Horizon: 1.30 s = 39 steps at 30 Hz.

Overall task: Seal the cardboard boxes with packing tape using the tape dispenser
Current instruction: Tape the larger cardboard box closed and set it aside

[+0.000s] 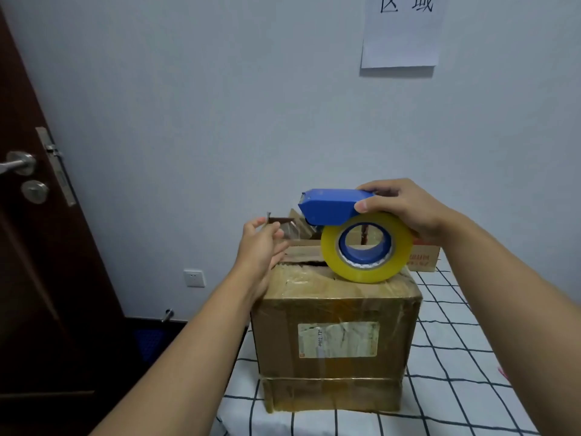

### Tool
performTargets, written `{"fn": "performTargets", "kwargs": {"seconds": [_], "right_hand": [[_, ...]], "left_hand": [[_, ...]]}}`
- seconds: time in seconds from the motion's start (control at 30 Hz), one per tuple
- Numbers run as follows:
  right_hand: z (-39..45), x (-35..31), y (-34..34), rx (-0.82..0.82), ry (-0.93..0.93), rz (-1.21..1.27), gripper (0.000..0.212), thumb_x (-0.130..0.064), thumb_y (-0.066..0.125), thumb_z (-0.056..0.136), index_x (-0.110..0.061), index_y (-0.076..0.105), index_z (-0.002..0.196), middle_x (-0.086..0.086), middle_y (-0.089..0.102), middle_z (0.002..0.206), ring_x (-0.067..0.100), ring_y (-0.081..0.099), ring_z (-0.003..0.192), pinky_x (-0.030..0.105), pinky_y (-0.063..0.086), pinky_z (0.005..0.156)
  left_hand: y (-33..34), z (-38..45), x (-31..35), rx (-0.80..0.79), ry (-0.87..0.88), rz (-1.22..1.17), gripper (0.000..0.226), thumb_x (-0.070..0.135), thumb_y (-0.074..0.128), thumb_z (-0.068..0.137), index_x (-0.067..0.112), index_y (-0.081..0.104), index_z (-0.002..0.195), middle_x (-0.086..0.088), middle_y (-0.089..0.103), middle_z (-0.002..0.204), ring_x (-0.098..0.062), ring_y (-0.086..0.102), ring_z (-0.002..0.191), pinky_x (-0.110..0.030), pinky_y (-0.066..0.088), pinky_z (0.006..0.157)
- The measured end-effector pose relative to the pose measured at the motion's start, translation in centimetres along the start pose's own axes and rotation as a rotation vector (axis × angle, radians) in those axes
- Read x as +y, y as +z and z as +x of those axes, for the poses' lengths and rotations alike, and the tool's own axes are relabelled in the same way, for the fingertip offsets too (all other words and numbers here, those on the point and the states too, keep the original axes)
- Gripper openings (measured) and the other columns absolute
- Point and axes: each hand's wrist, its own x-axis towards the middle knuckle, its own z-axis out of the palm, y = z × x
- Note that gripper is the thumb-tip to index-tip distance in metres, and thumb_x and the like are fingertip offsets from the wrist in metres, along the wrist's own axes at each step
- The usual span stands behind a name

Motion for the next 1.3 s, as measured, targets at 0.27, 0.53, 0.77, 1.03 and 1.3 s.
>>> {"fn": "performTargets", "kwargs": {"seconds": [0.27,0.53,0.77,1.03,1.3], "right_hand": [[1.7,-1.4,0.1,0.041,-0.02,-0.061,0.039,-0.042,0.081,0.075,-0.024,0.075,0.109,0.003,0.076,0.099,0.024,0.073,0.09,0.024,0.057,0.071],[0.7,1.7,-0.5,-0.098,0.064,-0.086,0.044,-0.057,0.07,0.08,-0.039,0.069,0.12,-0.002,0.073,0.112,0.02,0.072,0.098,0.023,0.057,0.072],[2.4,3.5,-0.3,-0.097,0.025,-0.123,0.062,-0.072,0.068,0.073,-0.039,0.066,0.126,-0.002,0.071,0.117,0.021,0.07,0.104,0.023,0.057,0.078],[2.7,3.1,0.9,-0.097,0.024,-0.199,0.05,-0.065,0.068,0.074,-0.043,0.067,0.12,-0.012,0.07,0.113,0.011,0.069,0.102,0.021,0.055,0.075],[2.4,3.6,1.1,-0.065,0.009,-0.202,0.052,-0.071,0.068,0.069,-0.051,0.065,0.117,-0.019,0.068,0.116,0.006,0.068,0.103,0.023,0.051,0.079]], "left_hand": [[-0.5,0.5,-1.0,0.067,-0.047,-0.028,0.035,0.006,0.051,0.099,0.013,0.046,0.133,-0.011,0.06,0.116,-0.022,0.066,0.096,-0.035,0.055,0.086],[-3.2,2.2,-0.8,0.173,-0.04,-0.028,0.014,0.003,0.055,0.096,0.014,0.058,0.104,-0.011,0.064,0.101,-0.021,0.069,0.095,-0.037,0.062,0.072],[-4.0,3.0,-1.8,0.149,-0.006,0.013,0.016,0.004,0.057,0.094,0.017,0.059,0.103,-0.011,0.066,0.097,-0.013,0.073,0.076,-0.03,0.06,0.067],[-3.3,2.1,-2.8,0.206,0.084,0.091,0.018,0.005,0.057,0.095,0.022,0.06,0.101,-0.009,0.065,0.089,-0.011,0.072,0.08,-0.028,0.06,0.075],[-3.6,2.4,-2.9,0.218,0.069,0.044,0.021,0.001,0.058,0.093,0.02,0.06,0.102,-0.008,0.066,0.092,-0.01,0.073,0.08,-0.027,0.06,0.073]]}}
